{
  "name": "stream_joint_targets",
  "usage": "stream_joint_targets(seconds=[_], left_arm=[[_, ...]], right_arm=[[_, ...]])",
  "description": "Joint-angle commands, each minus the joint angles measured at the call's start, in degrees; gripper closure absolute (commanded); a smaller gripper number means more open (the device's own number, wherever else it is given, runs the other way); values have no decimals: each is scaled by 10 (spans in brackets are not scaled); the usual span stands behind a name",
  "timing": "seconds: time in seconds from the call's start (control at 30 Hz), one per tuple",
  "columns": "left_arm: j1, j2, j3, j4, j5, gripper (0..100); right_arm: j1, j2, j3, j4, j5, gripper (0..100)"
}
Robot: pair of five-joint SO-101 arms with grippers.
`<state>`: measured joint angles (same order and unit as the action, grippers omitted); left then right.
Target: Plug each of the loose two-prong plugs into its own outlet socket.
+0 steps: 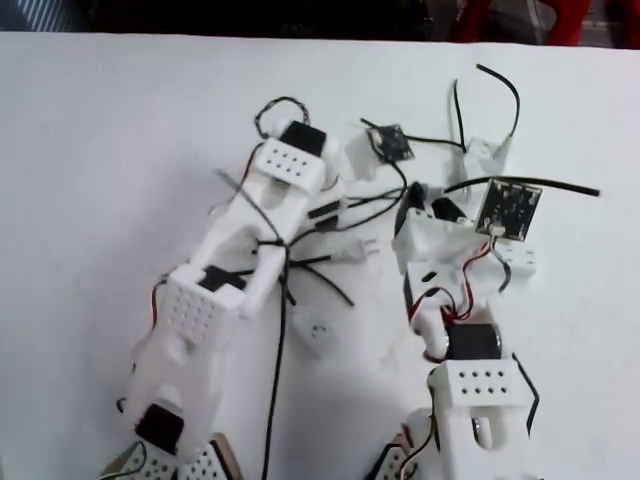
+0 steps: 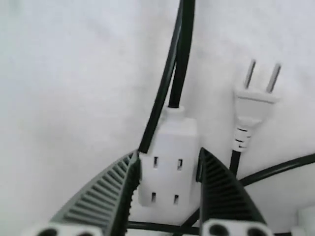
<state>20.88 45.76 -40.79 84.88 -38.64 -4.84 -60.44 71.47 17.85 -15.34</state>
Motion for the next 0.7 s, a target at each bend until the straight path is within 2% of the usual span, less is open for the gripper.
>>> stream_joint_targets(seconds=[0.0, 0.1, 0.17, 0.33, 0.67], left_arm=[[2, -9, -27, 15, 47, 836], [2, -11, -28, 29, 74, 717], [-1, -15, -30, 35, 90, 673], [-4, -16, -33, 42, 84, 677], [0, -92, -72, 128, 85, 705]], right_arm=[[3, -10, -6, -8, 3, 981], [4, -10, -6, -8, 3, 981], [4, -10, -6, -8, 3, 981], [4, -10, -6, -8, 3, 981], [0, -10, -6, -5, 4, 981]])
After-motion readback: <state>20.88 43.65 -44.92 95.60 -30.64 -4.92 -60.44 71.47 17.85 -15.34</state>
